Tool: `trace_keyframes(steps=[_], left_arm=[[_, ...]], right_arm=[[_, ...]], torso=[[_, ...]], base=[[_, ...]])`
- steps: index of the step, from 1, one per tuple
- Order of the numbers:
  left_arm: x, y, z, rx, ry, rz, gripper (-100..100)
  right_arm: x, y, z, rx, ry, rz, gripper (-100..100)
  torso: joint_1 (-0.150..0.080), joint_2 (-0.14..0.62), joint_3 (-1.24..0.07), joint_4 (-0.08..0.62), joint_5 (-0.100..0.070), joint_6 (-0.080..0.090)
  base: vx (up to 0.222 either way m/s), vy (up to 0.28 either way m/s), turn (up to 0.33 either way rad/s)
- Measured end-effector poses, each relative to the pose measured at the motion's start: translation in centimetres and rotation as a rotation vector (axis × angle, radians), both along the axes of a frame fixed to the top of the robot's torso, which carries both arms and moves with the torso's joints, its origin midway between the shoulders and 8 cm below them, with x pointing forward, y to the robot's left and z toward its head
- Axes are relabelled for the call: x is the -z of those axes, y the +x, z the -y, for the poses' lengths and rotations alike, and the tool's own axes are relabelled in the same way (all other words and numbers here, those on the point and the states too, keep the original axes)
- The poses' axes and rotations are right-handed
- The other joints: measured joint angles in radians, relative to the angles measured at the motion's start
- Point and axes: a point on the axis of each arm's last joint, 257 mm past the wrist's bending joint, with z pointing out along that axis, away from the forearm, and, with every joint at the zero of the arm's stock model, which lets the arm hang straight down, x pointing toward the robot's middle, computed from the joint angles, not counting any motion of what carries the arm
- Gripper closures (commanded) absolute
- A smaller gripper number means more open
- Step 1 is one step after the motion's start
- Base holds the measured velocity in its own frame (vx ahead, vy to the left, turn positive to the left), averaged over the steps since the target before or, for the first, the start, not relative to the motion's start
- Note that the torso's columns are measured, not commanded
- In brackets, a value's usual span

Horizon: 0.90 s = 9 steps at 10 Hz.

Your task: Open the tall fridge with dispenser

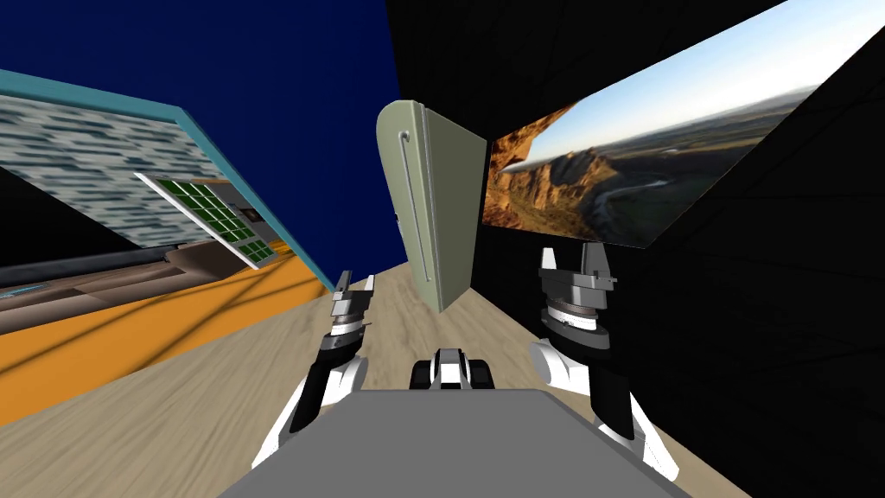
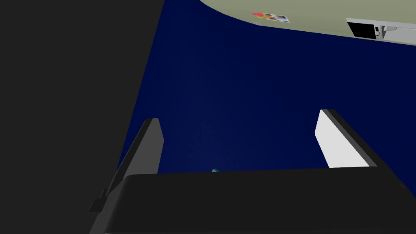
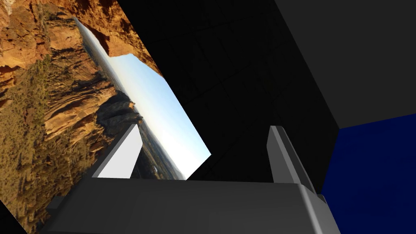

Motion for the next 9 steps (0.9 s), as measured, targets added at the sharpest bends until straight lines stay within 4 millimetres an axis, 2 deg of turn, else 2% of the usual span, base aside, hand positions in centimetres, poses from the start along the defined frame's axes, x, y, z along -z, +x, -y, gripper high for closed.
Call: trace_keyframes(steps=[3, 6, 9], left_arm=[[1.6, 1.1, -0.7, 0.01, -0.024, -0.041, -100], [3.5, 2.4, -1.4, 0.01, -0.068, -0.075, -100], [5.7, 3.4, -2.4, 0.013, -0.106, -0.119, -100]], right_arm=[[0.0, 0.0, 0.0, 0.0, 0.0, 0.0, 0], [0.0, 0.0, 0.0, 0.0, 0.0, 0.0, 0], [0.0, 0.0, 0.0, 0.0, 0.0, 0.0, 0]], torso=[[0.005, 0.007, 0.005, 0.002, 0.002, 0.0], [0.001, 0.003, 0.002, 0.001, 0.001, 0.0], [0.003, 0.002, 0.001, 0.001, 0.001, 0.0]], base=[[0.158, -0.072, 0.019], [0.161, -0.085, 0.02], [0.203, -0.095, 0.024]])
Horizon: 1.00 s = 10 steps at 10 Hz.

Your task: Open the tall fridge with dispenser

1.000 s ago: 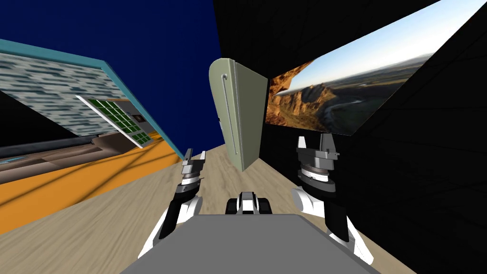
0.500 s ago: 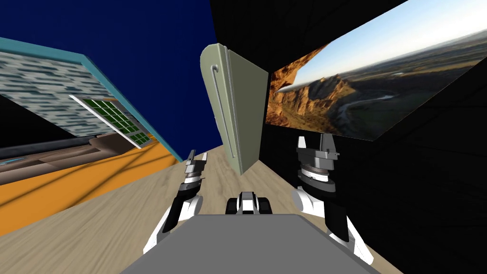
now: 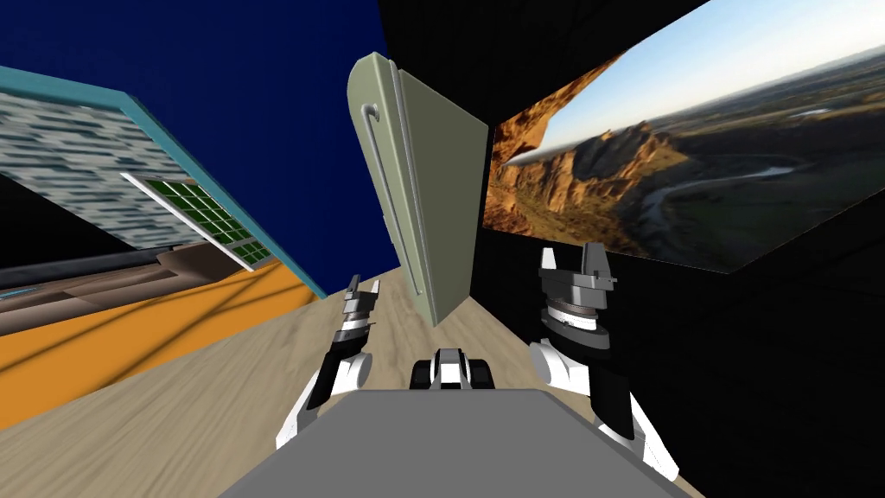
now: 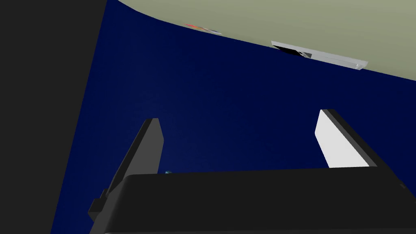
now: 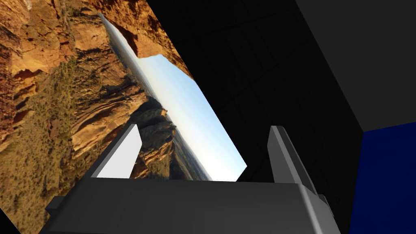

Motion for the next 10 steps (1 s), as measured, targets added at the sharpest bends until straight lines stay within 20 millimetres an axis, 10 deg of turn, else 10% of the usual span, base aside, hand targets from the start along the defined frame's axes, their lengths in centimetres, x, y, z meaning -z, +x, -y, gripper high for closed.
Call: trace_keyframes(steps=[10], left_arm=[[7.3, 2.6, -2.6, -0.031, -0.213, -0.114, -100]], right_arm=[[0.0, 0.0, 0.0, 0.0, 0.0, 0.0, 0]], torso=[[0.0, -0.003, -0.001, -0.001, 0.001, 0.008]], base=[[0.173, -0.089, 0.03]])
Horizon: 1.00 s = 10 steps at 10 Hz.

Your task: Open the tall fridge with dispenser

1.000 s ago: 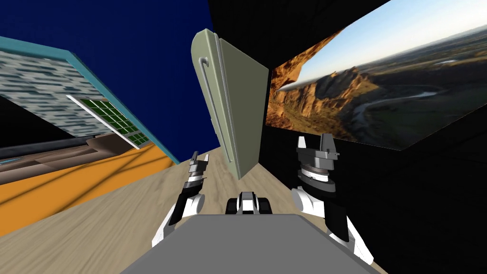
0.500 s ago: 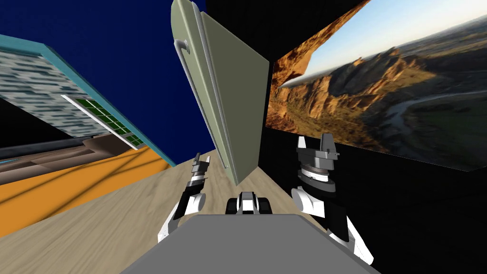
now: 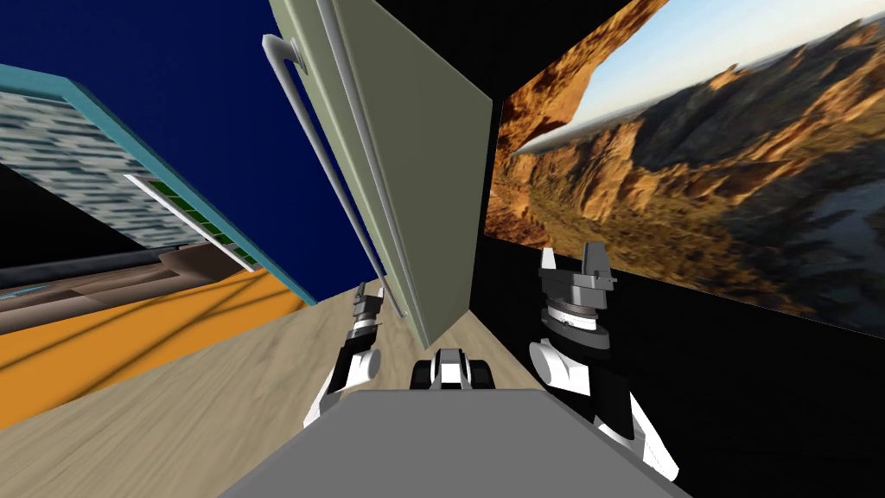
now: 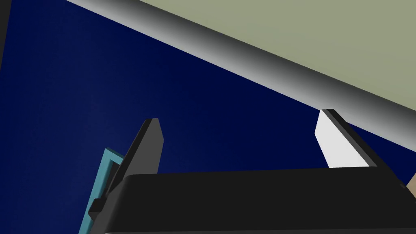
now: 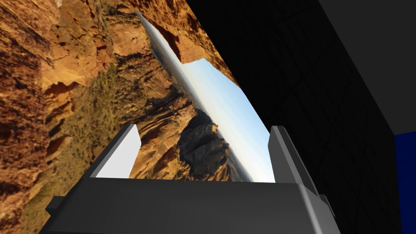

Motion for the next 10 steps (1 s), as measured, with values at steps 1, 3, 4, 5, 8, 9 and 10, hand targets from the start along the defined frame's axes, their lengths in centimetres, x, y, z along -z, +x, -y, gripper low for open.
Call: trace_keyframes(steps=[1, 3, 4, 5, 8, 9, 10], left_arm=[[0.4, 0.0, -0.2, -0.013, -0.03, 0.001, -100], [1.3, 0.1, 0.2, -0.035, -0.096, 0.006, -100], [1.5, 0.0, 0.2, -0.044, -0.121, 0.008, -100], [1.5, -0.1, 0.0, -0.048, -0.122, 0.011, -100], [1.2, -0.7, -0.5, -0.055, -0.129, -0.012, -100], [1.3, -0.7, -0.6, -0.056, -0.129, -0.015, 100], [1.8, -0.5, -0.4, -0.054, -0.13, -0.02, 100]], right_arm=[[0.0, 0.0, 0.0, 0.0, 0.0, 0.0, 0], [0.0, 0.0, 0.0, 0.0, 0.0, 0.0, 0], [0.0, 0.0, 0.0, 0.0, 0.0, 0.0, 0], [0.0, 0.0, 0.0, 0.0, 0.0, 0.0, 0], [0.0, 0.0, 0.0, 0.0, 0.0, 0.0, 0], [0.0, 0.0, 0.0, 0.0, 0.0, 0.0, 0], [0.0, 0.0, 0.0, 0.0, 0.0, 0.0, 0]], torso=[[-0.001, -0.005, -0.003, -0.002, 0.0, 0.002], [-0.005, -0.012, -0.007, -0.005, 0.001, 0.004], [-0.005, -0.014, -0.008, -0.006, 0.001, 0.005], [-0.003, -0.011, -0.007, -0.005, 0.001, 0.002], [0.006, -0.012, -0.009, 0.003, -0.004, -0.002], [0.005, -0.01, -0.007, 0.001, -0.002, -0.003], [0.003, -0.006, -0.005, 0.004, -0.004, -0.004]], base=[[0.04, -0.021, -0.005], [0.031, -0.016, 0.014], [-0.008, 0.0, 0.044], [0.002, 0.004, 0.044], [0.023, -0.003, 0.027], [-0.022, -0.005, -0.05], [-0.007, 0.009, -0.057]])
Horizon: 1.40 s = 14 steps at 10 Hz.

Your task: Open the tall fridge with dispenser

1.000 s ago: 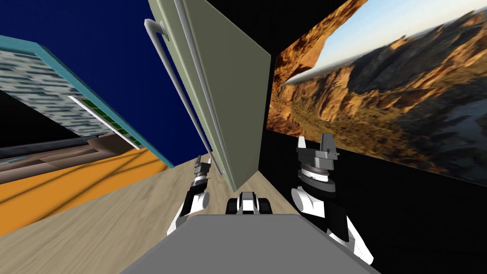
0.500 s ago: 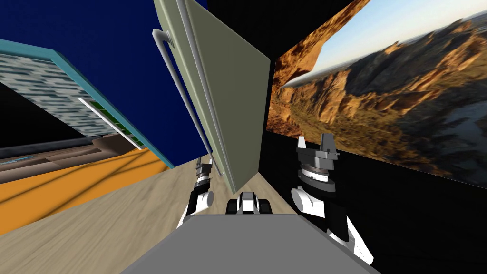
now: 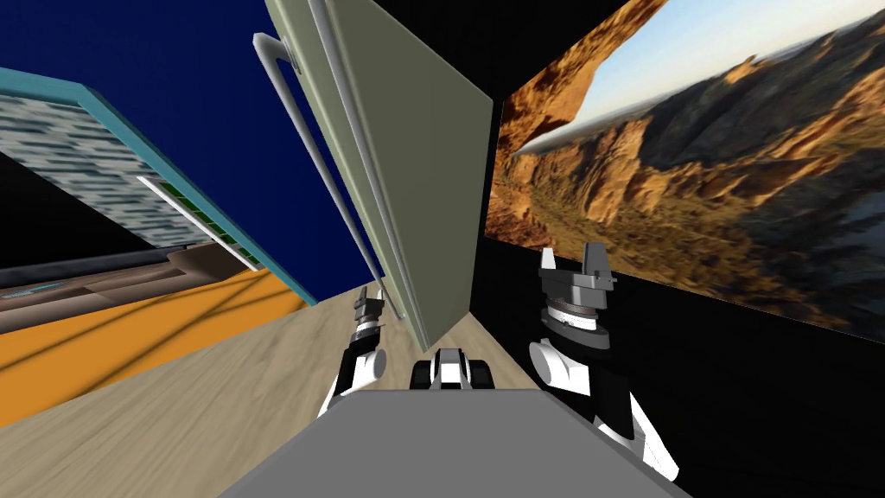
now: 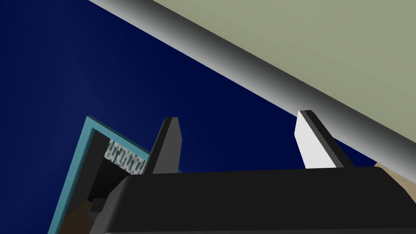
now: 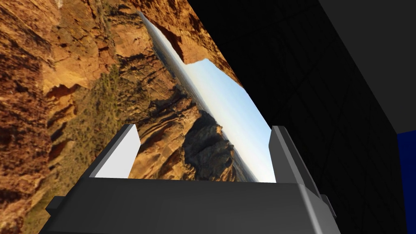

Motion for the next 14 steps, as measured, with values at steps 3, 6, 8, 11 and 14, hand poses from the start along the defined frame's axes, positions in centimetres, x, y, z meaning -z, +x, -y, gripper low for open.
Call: trace_keyframes(steps=[3, 6, 8, 11, 14], left_arm=[[-0.3, 0.2, 0.4, 0.013, 0.006, 0.016, 100], [-0.3, 0.3, 1.0, 0.055, 0.004, 0.011, 100], [-0.7, 0.3, 1.4, 0.076, 0.005, 0.015, 100], [-0.6, 0.6, 2.2, 0.128, 0.001, 0.008, 100], [-1.1, 0.6, 3.2, 0.174, 0.002, 0.019, 100]], right_arm=[[0.0, 0.0, 0.0, 0.0, 0.0, 0.0, 0], [0.0, 0.0, 0.0, 0.0, -0.001, 0.0, 0], [0.0, 0.0, 0.0, 0.0, 0.0, 0.0, 0], [0.0, 0.0, 0.0, 0.0, 0.0, 0.0, 0], [0.0, 0.0, 0.0, 0.0, 0.0, 0.0, 0]], torso=[[0.004, 0.011, 0.007, 0.0, 0.003, -0.002], [0.006, 0.007, 0.004, 0.001, 0.002, -0.003], [-0.007, 0.005, 0.003, 0.0, -0.001, -0.001], [-0.008, 0.001, 0.0, 0.0, -0.002, 0.0], [-0.008, 0.008, 0.005, 0.0, -0.001, -0.002]], base=[[-0.039, 0.107, -0.055], [-0.1, 0.29, -0.098], [-0.106, 0.316, -0.112], [-0.087, 0.31, -0.091], [-0.107, 0.266, -0.11]])
